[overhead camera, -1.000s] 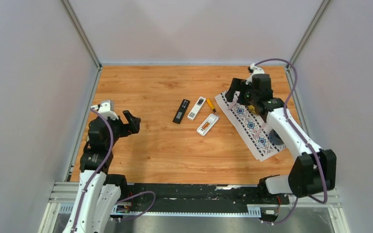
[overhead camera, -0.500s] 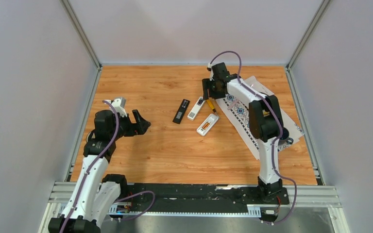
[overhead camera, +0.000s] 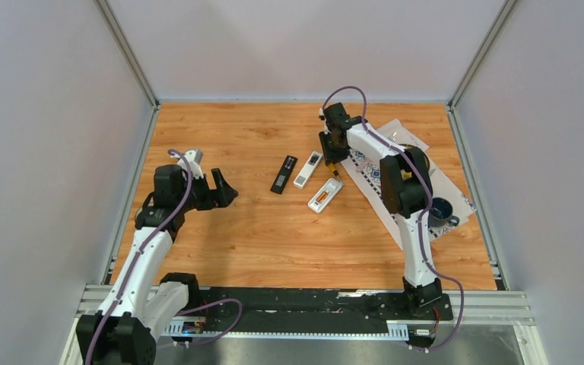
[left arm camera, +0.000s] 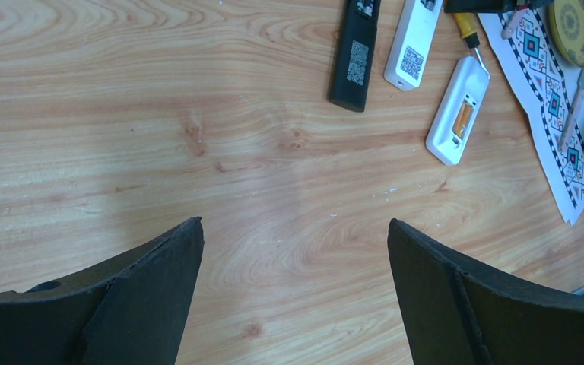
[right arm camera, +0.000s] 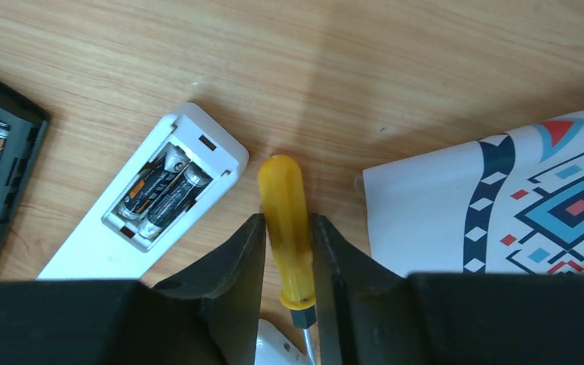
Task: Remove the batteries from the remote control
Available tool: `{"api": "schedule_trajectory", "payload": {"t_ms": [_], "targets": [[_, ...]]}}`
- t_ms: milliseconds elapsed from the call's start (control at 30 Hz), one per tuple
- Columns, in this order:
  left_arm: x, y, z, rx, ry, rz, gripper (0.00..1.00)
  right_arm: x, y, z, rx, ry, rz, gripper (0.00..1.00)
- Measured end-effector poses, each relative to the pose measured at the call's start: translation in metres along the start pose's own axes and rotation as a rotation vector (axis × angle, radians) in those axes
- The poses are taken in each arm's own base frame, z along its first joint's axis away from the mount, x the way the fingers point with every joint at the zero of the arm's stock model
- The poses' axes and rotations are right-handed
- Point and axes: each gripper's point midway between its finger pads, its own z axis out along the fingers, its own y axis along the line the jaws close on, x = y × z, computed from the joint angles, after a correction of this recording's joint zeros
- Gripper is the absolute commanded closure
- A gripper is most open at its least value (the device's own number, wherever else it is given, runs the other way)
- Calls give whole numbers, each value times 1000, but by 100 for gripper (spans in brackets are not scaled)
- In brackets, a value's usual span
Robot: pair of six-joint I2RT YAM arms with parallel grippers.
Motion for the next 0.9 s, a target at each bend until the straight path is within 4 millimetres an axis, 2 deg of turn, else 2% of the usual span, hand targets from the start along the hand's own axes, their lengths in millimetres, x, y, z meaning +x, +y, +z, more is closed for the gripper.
{"api": "schedule_trajectory", "payload": {"t_ms": [33, 67, 100, 300, 433, 533, 733, 833, 900], "targets": [[-2, 0, 0, 1, -2, 2, 4, -1, 0, 1, 1, 1, -1, 79], [-4, -1, -1, 2, -7, 6, 5, -1, 0, 2, 4, 4, -4, 98], [-5, -2, -1, 4, -11, 8, 6, -3, 1, 1, 7, 1, -8, 100], [-11, -3, -10, -9, -35, 28, 6, -4, -5, 1, 55, -7, 6, 100], [-8, -6, -20, -23, -41, 47, 6, 13, -7, -19, 63, -4, 27, 100], [-8, -16, -26, -15, -33, 76, 6, 18, -1, -53, 24, -52, 53, 100], [-9, -65, -27, 106, -14, 154, 7, -1, 30, -155, -175, -321, 126, 100], [-1, -101, -23, 210, 3, 186, 8, 2, 41, -186, -262, -410, 147, 100], [4, -125, -17, 279, 18, 192, 9, 14, 46, -197, -311, -425, 163, 100]]}}
